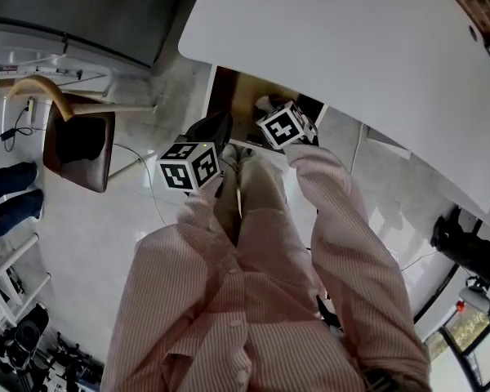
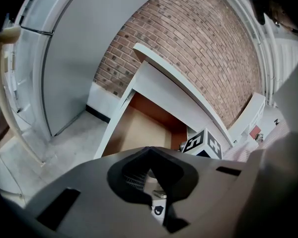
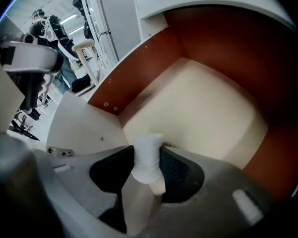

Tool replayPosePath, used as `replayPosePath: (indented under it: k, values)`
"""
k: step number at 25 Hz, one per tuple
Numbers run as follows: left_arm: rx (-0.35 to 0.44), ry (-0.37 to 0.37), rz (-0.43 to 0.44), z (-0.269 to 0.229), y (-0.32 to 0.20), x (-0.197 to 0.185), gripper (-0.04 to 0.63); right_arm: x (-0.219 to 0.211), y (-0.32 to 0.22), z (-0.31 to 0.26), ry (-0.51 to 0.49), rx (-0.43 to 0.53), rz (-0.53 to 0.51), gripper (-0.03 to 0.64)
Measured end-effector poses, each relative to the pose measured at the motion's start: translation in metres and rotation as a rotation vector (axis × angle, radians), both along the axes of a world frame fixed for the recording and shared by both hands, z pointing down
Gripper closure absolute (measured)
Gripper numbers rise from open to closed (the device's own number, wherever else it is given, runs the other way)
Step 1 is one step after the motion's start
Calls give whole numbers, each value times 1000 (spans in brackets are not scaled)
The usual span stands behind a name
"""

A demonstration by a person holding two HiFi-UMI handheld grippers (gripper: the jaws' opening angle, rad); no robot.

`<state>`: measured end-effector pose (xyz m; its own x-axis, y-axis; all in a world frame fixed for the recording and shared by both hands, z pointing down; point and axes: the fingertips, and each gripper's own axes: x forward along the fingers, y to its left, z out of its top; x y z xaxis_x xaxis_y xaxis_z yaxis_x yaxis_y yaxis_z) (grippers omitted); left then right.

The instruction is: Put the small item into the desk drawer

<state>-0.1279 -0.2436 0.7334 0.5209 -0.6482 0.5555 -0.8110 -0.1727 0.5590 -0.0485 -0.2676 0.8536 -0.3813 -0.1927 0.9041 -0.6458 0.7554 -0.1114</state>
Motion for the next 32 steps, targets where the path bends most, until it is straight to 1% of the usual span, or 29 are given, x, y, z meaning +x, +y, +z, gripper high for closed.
replayPosePath:
  k: [5,11,19,22,27,30,32]
  values:
    - [-8,-1,-6,5,-2,1,597,2,1,15,41,-26,-34,456]
    - [-22,-4,-20,8,-1,1,597,5,0,21,61,-25,-54,454]
    - [-51,2,-24,-2,7,1,597,0,2,1,-14,-48,-4,442]
    - [-57,4,-21,-8,11,2,597,-2,3,-10,-39,-40,12,443]
    - [-62,3,-15,-21,16,2,597,2,7,-29,-26,-10,23,476]
    - [-61,2,-10,-33,19,0,597,0,11,-43,-37,1,26,551]
    - [-59,1,-5,-43,19,-1,597,-2,14,-58,-51,7,26,586]
